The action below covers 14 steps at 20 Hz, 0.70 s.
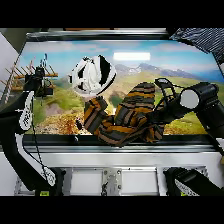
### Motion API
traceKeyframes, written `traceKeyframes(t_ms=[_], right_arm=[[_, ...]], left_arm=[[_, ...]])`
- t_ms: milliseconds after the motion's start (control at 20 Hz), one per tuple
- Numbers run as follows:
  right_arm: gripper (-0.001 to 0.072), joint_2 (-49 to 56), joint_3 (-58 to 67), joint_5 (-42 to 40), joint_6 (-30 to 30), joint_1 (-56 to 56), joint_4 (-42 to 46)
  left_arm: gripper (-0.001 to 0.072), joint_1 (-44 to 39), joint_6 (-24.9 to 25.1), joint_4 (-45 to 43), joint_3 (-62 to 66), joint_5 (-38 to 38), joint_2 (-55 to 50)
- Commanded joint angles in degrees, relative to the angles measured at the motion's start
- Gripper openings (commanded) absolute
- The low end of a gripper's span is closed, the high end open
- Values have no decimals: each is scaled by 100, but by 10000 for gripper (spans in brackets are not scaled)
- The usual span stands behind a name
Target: Fold the clothes and pants, and hang the long-sleeved shirts on hangers.
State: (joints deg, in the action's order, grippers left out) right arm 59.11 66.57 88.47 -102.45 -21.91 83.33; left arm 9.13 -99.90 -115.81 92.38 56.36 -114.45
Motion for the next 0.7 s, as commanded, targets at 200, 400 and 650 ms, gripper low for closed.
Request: traceKeyframes(t_ms=[200, 400, 650], right_arm=[[13, 0, -2, 2, 0, 2, 2], [13, 2, -2, 2, 0, 2, 0], [13, 2, -2, 2, 0, 2, 0]], left_arm=[[11, -136, 192, 37, -2, 101, 1137], [11, -444, 437, 46, -2, 328, 1930], [11, -986, 1403, 844, -2, 957, 2804]])
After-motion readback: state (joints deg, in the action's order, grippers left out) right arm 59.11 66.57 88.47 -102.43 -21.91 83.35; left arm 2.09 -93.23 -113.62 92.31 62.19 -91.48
